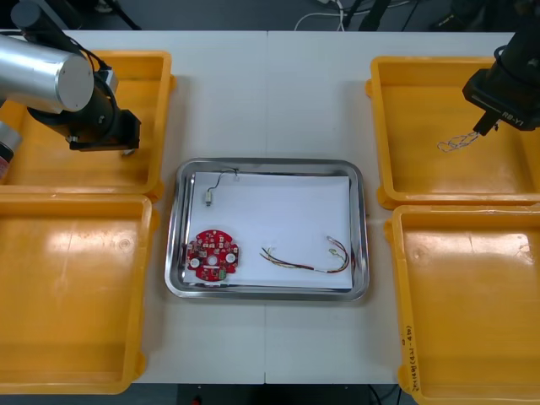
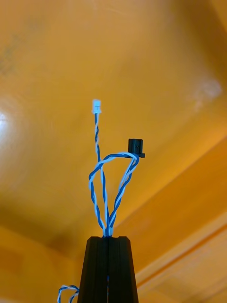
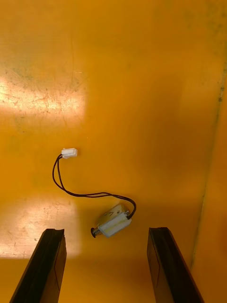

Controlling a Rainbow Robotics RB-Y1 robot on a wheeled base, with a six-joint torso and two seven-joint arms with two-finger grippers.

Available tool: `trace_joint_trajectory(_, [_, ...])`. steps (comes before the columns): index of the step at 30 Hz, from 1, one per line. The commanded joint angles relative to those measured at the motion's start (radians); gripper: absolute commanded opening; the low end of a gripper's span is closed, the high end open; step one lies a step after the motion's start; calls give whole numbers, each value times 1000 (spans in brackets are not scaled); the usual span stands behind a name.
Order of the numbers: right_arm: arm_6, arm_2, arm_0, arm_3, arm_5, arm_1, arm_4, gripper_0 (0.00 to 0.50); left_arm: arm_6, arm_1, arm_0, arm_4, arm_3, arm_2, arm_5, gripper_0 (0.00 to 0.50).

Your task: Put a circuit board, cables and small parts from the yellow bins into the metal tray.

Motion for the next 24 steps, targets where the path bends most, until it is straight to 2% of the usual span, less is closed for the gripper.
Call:
trace_joint_trajectory(1, [36,22,-1,-114,95,-38,11,0,-97,26,-45,-7,8,-25,-20,500])
trace_joint_trajectory(6, [66,23,-1,-206,125,-24,-5,0,-92,26,-41,3,18,-45,-57,500])
trace_joint_trajectory(17, [306,31,2,-365,125,5,-35,0,-95,26,-24,11,18,-48,-81,500])
trace_joint_trajectory(24, [402,71,32,-471,125,23,-61,0,-99,26,-7,17,18,-48,-101,500])
